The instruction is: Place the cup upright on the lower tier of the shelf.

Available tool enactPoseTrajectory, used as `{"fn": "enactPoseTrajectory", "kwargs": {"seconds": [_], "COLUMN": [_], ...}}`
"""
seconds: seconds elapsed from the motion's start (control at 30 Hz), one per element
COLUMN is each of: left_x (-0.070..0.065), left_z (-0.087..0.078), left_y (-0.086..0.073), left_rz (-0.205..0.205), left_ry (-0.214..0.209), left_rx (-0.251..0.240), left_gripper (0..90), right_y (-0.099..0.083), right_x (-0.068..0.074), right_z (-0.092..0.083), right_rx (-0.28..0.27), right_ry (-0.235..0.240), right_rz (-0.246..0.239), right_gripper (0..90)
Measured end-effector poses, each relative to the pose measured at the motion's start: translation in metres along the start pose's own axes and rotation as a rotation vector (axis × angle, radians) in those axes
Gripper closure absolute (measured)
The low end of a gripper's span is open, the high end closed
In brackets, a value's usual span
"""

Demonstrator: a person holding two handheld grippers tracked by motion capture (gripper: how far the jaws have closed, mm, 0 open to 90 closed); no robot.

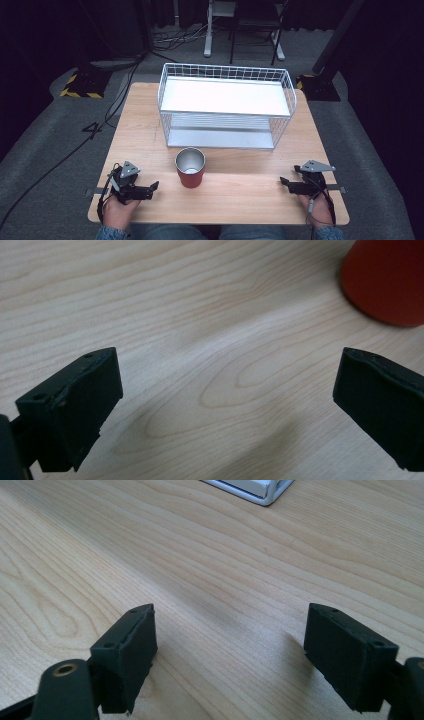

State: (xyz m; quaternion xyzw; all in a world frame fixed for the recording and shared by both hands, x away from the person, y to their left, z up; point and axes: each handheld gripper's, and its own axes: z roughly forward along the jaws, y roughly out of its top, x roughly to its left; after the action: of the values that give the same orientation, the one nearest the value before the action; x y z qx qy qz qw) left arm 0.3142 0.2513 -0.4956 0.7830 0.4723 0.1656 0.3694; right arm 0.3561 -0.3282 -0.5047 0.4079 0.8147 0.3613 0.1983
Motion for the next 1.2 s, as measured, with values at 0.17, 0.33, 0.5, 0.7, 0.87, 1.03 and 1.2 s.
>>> {"fn": "enactPoseTrajectory", "kwargs": {"seconds": [0.17, 0.33, 0.5, 0.7, 0.87, 1.03, 1.2], "left_x": [-0.002, -0.005, -0.016, -0.024, -0.028, -0.036, -0.041], "left_z": [-0.006, -0.01, -0.016, -0.019, -0.02, -0.02, -0.019], "left_y": [0.002, 0.003, 0.006, 0.01, 0.011, 0.014, 0.017], "left_rz": [0.005, 0.009, 0.047, 0.07, 0.085, 0.095, 0.086], "left_ry": [-0.036, -0.076, -0.116, -0.152, -0.179, -0.219, -0.253], "left_rx": [-0.066, -0.124, -0.203, -0.246, -0.268, -0.286, -0.307], "left_gripper": [0.1, 0.1, 0.0, 0.0, 0.0, 0.0, 0.0], "right_y": [0.0, 0.0, 0.0, 0.0, 0.0, 0.0, 0.0], "right_x": [0.0, 0.0, 0.0, 0.0, 0.0, 0.0, 0.0], "right_z": [0.0, 0.0, 0.0, 0.0, 0.0, 0.0, 0.0], "right_rx": [0.0, 0.0, 0.0, 0.0, 0.0, 0.0, -0.001], "right_ry": [0.001, 0.001, 0.002, 0.002, 0.002, 0.001, -0.001], "right_rz": [0.001, 0.001, 0.003, 0.002, 0.002, 0.001, 0.0], "right_gripper": [21.7, 21.7, 21.7, 21.8, 21.8, 21.8, 21.9]}}
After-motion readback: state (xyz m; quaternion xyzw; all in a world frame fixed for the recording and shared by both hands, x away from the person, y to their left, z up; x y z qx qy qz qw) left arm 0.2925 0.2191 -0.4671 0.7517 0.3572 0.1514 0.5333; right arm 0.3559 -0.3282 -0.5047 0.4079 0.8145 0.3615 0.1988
